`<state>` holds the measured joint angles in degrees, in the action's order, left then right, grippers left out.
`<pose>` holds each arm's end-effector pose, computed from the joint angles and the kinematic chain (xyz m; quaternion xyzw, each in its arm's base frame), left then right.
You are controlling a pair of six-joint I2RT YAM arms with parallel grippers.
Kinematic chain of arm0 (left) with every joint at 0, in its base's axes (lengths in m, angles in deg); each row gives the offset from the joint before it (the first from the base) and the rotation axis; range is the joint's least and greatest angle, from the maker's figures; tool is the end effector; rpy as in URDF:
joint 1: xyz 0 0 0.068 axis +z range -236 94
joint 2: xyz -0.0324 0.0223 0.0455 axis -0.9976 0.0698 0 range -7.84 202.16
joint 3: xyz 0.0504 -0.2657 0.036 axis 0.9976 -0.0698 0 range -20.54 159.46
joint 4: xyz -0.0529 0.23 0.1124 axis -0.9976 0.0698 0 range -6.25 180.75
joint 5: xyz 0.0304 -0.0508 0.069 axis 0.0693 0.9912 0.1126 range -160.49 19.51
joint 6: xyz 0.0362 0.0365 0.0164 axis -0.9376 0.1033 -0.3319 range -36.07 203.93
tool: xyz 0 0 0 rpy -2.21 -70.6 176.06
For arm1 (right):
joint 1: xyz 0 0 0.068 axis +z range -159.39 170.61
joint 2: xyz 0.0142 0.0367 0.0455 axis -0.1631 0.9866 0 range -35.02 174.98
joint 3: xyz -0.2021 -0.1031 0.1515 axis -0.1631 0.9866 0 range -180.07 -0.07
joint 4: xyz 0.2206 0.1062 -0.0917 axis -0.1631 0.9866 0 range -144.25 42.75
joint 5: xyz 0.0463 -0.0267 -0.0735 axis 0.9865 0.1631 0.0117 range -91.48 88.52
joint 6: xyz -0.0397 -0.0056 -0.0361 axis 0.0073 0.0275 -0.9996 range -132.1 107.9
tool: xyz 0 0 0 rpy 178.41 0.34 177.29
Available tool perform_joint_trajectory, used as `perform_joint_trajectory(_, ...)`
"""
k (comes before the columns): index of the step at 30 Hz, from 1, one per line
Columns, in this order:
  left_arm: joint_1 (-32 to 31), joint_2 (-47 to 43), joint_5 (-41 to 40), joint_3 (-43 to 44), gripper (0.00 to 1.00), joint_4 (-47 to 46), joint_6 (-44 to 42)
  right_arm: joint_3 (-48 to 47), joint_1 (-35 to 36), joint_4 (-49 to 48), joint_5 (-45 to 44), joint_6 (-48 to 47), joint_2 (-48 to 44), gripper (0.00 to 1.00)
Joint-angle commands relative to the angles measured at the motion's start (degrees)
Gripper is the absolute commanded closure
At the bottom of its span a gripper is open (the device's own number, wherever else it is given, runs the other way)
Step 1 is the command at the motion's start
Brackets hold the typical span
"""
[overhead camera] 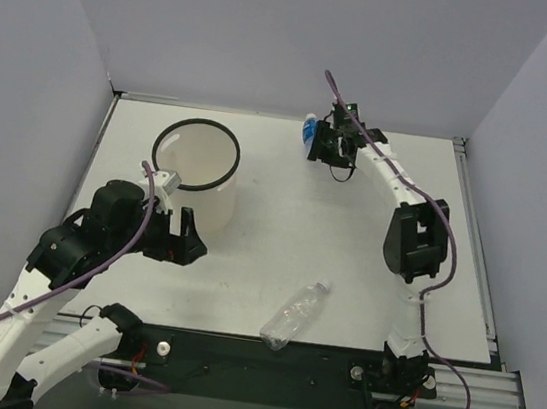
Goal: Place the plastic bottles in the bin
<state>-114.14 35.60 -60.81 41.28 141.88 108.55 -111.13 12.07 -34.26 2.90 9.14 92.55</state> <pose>0.1080 -0.0645 0.3594 0.0635 0.9006 -0.2565 0.3452 0.4838 0.1932 0.2455 -0.0189 0.8923 0.1956 0.4065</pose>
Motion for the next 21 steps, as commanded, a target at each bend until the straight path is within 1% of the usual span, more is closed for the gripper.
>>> perform_joint_trajectory(1, -0.60, -2.13, -0.62, 1.71, 0.03, -2.31, -1.33, 5.76, 0.70, 0.22, 4.40, -1.29, -16.10, 0.60)
perform_joint_trajectory(3, -0.69, -2.13, -1.06, 2.68, 0.03, -3.45, -0.63, 8.22, 0.78, 2.23, 8.34, 0.11, -21.27, 0.60)
perform_joint_trajectory(6, -0.77, -0.99, -1.41, 5.32, 0.02, -5.65, -0.71, 9.64, 1.92, 5.74, 11.69, 1.18, -27.08, 0.61)
perform_joint_trajectory(9, -0.86, 0.41, -2.72, 8.31, 0.02, -7.67, -3.61, 8.94, 3.59, 10.57, 16.08, 2.14, -31.13, 0.61)
perform_joint_trajectory(12, -0.86, 1.03, -5.96, 10.77, 0.03, -10.31, -9.66, 7.01, 4.91, 15.07, 19.78, 5.47, -34.40, 0.62)
perform_joint_trajectory(13, -0.86, 0.77, -6.15, 11.04, 0.03, -12.75, -13.68, 6.39, 5.18, 15.69, 22.57, 7.92, -35.10, 0.62)
perform_joint_trajectory(15, -0.86, -0.63, -6.77, 10.17, 0.03, -16.36, -18.01, 5.43, 5.88, 17.62, 25.14, 11.53, -36.25, 0.62)
perform_joint_trajectory(16, -0.86, -1.33, -6.86, 9.55, 0.03, -20.64, -22.64, 4.55, 6.14, 18.15, 26.89, 13.29, -36.42, 0.62)
perform_joint_trajectory(17, -0.86, -2.65, -7.12, 8.67, 0.02, -22.86, -24.52, 4.19, 6.75, 18.59, 30.30, 17.05, -36.43, 0.62)
perform_joint_trajectory(18, -0.86, -3.18, -6.77, 7.10, 0.03, -24.97, -28.54, 3.84, 7.11, 18.77, 31.90, 18.74, -36.43, 0.62)
perform_joint_trajectory(19, -0.86, -3.45, -6.60, 6.39, 0.03, -28.30, -35.10, 3.32, 7.46, 18.95, 33.22, 20.67, -36.34, 0.62)
perform_joint_trajectory(21, -0.86, -3.54, -5.81, 5.16, 0.03, -31.65, -41.64, 2.88, 7.90, 19.03, 37.00, 25.77, -36.25, 0.63)
